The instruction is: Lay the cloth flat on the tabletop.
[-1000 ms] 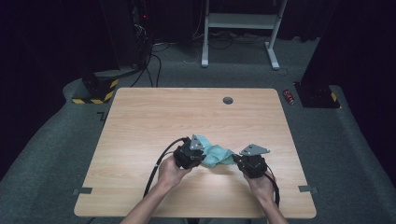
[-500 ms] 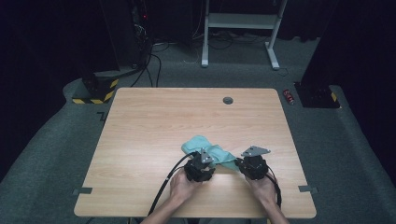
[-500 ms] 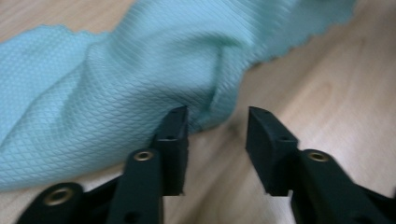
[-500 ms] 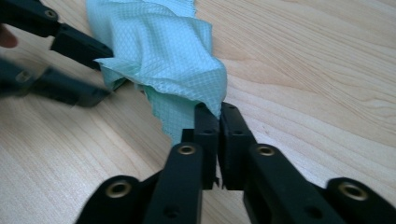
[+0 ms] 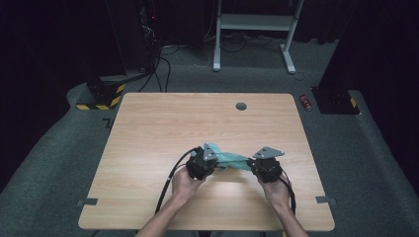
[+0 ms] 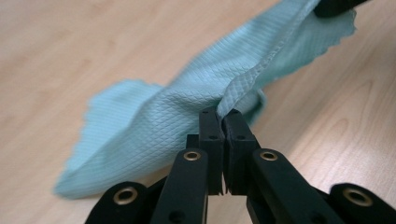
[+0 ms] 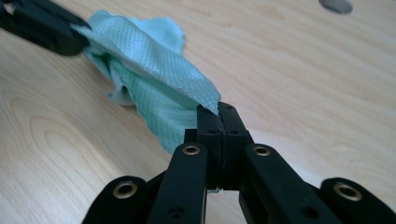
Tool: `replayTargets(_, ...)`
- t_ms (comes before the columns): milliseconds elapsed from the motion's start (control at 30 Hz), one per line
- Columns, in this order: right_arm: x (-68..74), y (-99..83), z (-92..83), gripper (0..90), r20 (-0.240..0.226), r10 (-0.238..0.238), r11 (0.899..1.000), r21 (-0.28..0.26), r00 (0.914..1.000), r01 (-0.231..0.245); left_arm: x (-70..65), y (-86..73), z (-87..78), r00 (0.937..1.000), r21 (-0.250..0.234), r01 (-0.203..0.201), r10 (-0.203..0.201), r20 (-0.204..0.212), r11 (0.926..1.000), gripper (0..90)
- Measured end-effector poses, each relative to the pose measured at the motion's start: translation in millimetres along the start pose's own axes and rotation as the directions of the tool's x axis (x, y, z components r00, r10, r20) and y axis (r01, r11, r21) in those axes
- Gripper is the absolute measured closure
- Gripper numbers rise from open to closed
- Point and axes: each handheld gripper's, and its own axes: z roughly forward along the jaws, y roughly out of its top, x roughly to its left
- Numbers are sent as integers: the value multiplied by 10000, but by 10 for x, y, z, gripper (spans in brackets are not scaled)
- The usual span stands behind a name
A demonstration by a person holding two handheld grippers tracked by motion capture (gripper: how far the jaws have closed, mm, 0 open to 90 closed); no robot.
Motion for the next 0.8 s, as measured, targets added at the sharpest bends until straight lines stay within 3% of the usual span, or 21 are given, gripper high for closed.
replayTargets(133,57,63,-68,900,-4,-388,9989,-251,9992,388,97,-3,-206,9999,-111,-109,109,63,9999,870)
replayTargets(233,94,22,-125,900,139,-687,9973,-258,9975,690,82,-85,-284,9989,214,-454,456,-72,9987,878)
replayTargets(267,92,-17,-142,899,155,-729,9971,-227,9972,732,92,-137,-297,9986,382,-441,429,303,9983,878)
replayTargets(367,74,-184,-163,897,-505,-731,9973,51,9960,735,66,-336,-280,9966,908,-535,474,681,9944,871)
replayTargets(433,121,-284,-141,880,-843,-1115,9924,424,9902,1153,60,-443,-246,9965,1083,-328,242,799,9936,843)
replayTargets(500,155,-350,-102,785,-1248,-1164,9894,716,9853,1260,66,-512,-204,9946,1152,32,-151,1029,9933,776)
replayTargets(567,158,-379,-84,715,-1487,-1095,9893,798,9828,1223,44,-549,-157,9950,1308,218,-342,936,9912,683)
replayTargets(633,130,-372,-110,664,-1695,-975,9926,545,9807,1081,32,-574,-110,9957,1392,377,-489,782,9895,606)
replayTargets(733,66,-310,-189,625,-2045,-654,9977,24,9767,674,19,-597,-25,9961,1598,543,-647,605,9857,584)
replayTargets(800,30,-248,-204,623,-2006,-431,9990,-189,9787,401,10,-607,31,9964,1775,632,-722,446,9821,601)
